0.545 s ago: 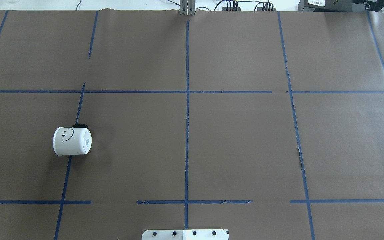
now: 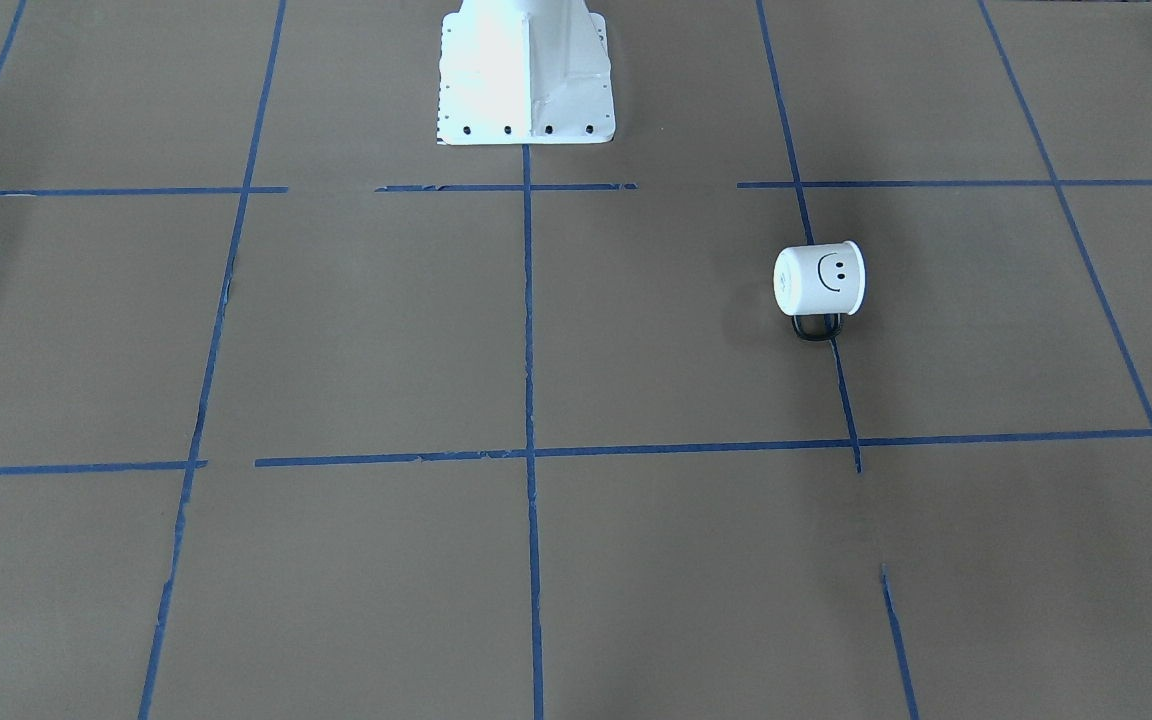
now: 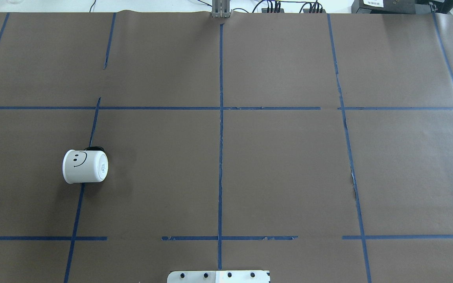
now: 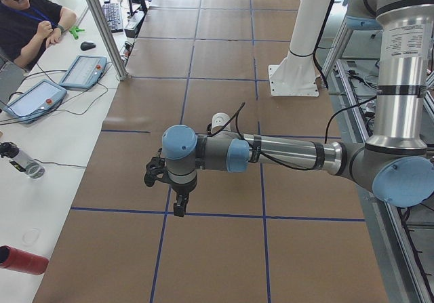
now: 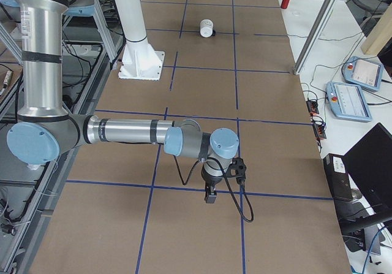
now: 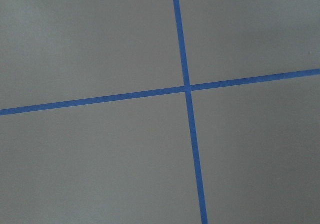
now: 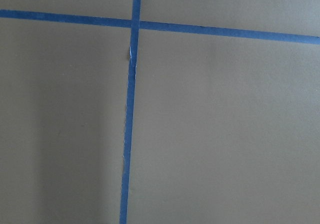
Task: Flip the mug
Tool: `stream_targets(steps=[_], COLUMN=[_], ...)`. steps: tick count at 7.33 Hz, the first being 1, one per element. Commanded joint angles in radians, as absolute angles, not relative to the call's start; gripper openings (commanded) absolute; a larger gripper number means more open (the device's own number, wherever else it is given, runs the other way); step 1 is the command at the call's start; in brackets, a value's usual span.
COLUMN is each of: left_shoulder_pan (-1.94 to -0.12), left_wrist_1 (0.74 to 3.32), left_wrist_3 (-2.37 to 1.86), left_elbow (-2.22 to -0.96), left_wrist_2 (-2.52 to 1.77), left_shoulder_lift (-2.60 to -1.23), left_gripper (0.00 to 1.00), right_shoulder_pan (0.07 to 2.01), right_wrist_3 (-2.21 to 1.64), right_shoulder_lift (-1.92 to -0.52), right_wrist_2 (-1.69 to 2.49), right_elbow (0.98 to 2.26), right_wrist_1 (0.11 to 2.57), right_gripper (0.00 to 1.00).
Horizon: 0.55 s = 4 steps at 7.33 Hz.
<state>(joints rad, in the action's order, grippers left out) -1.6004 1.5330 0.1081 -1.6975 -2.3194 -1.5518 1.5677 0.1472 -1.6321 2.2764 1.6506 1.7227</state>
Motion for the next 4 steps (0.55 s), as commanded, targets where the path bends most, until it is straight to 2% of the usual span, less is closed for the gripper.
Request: stream_targets(steps=[1,4], left_shoulder_pan=[-1.58,-1.478], left_wrist_1=[1.534,1.653], left_wrist_3=[0.113,0.019], left_elbow=[-1.71,-1.703], left_wrist_2=[-2.315,-2.385], left_shoulder_lift=[-1.557,-1.557], left_gripper=[1.0,1.0], right_shoulder_pan=[1.568,1.568], right_wrist_3=[0.147,0.147], right_shoulder_lift=[-1.632,-1.632], right_wrist_2=[2.276,2.276], right_elbow=[1.651,1.651], right_wrist_1=[1.723,1.723], right_gripper=[1.0,1.0])
